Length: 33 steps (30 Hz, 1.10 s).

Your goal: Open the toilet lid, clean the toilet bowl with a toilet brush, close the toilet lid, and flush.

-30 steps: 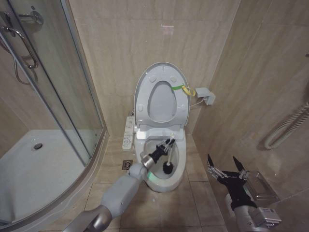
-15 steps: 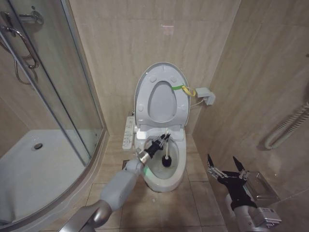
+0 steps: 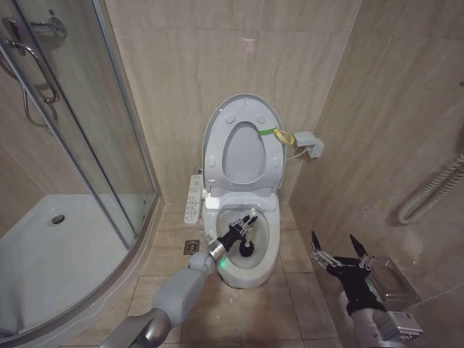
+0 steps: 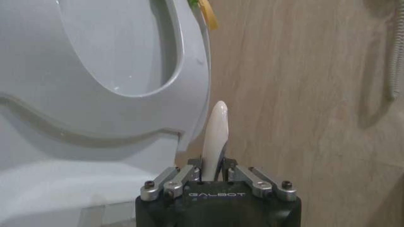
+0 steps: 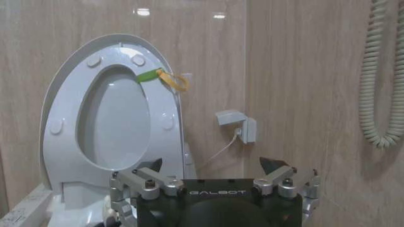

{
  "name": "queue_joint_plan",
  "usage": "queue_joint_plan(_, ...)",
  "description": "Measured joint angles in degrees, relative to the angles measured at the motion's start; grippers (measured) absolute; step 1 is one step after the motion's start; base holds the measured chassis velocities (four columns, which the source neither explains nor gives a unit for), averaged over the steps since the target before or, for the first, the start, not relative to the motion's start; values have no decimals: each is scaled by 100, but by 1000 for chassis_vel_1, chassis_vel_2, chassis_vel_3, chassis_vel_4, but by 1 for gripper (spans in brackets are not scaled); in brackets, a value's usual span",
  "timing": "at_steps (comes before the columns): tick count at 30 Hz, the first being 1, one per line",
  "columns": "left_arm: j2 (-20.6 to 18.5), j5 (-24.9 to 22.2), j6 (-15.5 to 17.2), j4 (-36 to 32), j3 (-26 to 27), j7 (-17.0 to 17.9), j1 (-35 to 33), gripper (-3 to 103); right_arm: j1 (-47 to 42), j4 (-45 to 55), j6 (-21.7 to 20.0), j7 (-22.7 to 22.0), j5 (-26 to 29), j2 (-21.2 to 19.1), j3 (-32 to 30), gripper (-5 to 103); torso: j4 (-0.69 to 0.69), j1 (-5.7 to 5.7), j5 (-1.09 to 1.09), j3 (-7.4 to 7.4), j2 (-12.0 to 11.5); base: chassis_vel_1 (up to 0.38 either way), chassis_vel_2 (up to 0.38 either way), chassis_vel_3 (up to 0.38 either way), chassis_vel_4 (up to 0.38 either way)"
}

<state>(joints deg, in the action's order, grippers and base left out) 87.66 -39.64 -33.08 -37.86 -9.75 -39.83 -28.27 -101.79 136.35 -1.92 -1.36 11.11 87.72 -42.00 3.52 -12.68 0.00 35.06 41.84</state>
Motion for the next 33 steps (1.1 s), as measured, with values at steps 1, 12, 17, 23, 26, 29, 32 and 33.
queue_joint_plan(1,0,0,0,0,0,0,0,20,0,0,0,0,0,0,0,100,0,0,0,0,0,0,0,0,0)
queue_joint_plan(12,195,-267,20,-365,30,-88,364,18,0,0,0,0,0,0,0,100,3,0,0,0,0,0,0,0,0)
queue_joint_plan(17,245,-269,-3,96,36,-324,192,18,0,0,0,0,0,0,0,100,-1,0,0,0,0,0,0,0,0)
queue_joint_plan(23,139,-259,-50,282,171,-424,55,18,0,0,0,0,0,0,0,100,1,0,-1,-1,0,0,0,0,0)
queue_joint_plan(26,54,-258,-29,116,188,-315,82,18,0,0,0,0,0,0,0,100,-2,0,0,-1,0,0,0,0,0)
queue_joint_plan(29,53,-268,-24,35,252,-221,195,18,0,0,0,0,0,0,0,100,1,0,0,1,-1,0,0,0,0)
queue_joint_plan(32,82,-312,-32,-56,305,-149,346,18,0,0,0,0,0,0,0,100,4,0,0,0,-1,0,0,0,0)
queue_joint_plan(33,109,-332,-36,-93,322,-136,424,18,0,0,0,0,0,0,0,100,4,0,0,1,-1,0,0,0,0)
